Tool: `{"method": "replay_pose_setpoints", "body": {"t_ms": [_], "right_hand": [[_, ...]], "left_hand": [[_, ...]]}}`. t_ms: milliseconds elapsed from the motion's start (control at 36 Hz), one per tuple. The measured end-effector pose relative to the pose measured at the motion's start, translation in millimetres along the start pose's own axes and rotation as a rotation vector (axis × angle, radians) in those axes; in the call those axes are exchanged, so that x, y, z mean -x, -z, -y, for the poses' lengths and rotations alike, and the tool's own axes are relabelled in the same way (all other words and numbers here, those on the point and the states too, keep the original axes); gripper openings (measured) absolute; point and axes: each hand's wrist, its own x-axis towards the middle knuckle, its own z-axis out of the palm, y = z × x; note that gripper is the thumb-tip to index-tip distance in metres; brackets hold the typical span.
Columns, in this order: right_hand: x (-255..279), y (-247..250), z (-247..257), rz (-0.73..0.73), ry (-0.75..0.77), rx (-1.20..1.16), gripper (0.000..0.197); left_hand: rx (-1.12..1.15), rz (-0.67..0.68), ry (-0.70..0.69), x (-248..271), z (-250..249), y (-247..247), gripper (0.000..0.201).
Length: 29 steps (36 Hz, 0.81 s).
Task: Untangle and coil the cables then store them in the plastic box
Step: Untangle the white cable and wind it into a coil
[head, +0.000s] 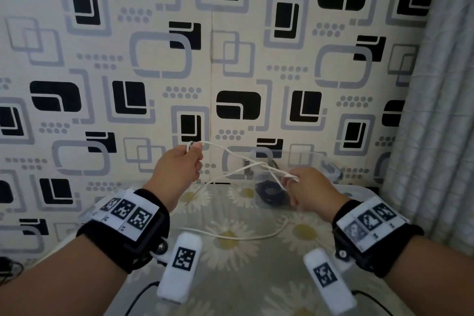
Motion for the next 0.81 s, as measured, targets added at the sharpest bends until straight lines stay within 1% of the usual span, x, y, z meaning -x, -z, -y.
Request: {"method": "replay_pose_setpoints", "body": {"t_ms": [56,111,194,278,306,361,389,417,472,556,639,667,722,806], "right_hand": [[3,3,6,-0.026,-0.061,-0.341,0.027],[7,7,11,-0.051,-0.090,-0.629,0.024],[11,11,14,-0.029,-0.062,-0.842,0.016],[15,12,16,-0.018,0.024,-1.006,0.030],[16,12,17,-0.019,0.058,-1.021,0.031],[19,13,21,0.008,0.098,-1.010,0.026],[20,14,23,0.023,0.093,-1.007,0.024],[20,14,24,0.023,0.075,-1.005,0.029],[20,15,25,-0.022,0.040,-0.966,0.035],[21,12,25,-0.055,0.055,-0.926,0.028],[21,12,25,-0.059,0.036,-0.982,0.032],[22,13,25,-0.064,0.034,-0.999,0.031],[22,13,26,-0.052,0.063,-1.026,0.022],[24,14,25,0.019,0.130,-1.032,0.014]], "left_hand": [[0.002,0.033,0.029,0,1,1,0.033],[-0.018,0.077,0.068,-2,5,3,0.035],[-0.058,0.115,0.112,-2,14,7,0.035],[-0.126,0.107,0.139,-1,20,7,0.037],[-0.148,0.107,0.150,-1,22,7,0.040],[-0.189,0.118,0.174,-2,26,7,0.045],[-0.198,0.120,0.187,-3,28,6,0.047],[-0.195,0.120,0.202,-3,30,6,0.046],[-0.179,0.118,0.226,-4,32,4,0.042],[-0.170,0.133,0.249,-5,34,3,0.041],[-0.084,0.175,0.275,-7,32,4,0.040],[-0.054,0.186,0.282,-8,31,4,0.039],[-0.021,0.181,0.283,-8,30,5,0.039],[-0.039,0.151,0.272,-9,30,7,0.040]]}}
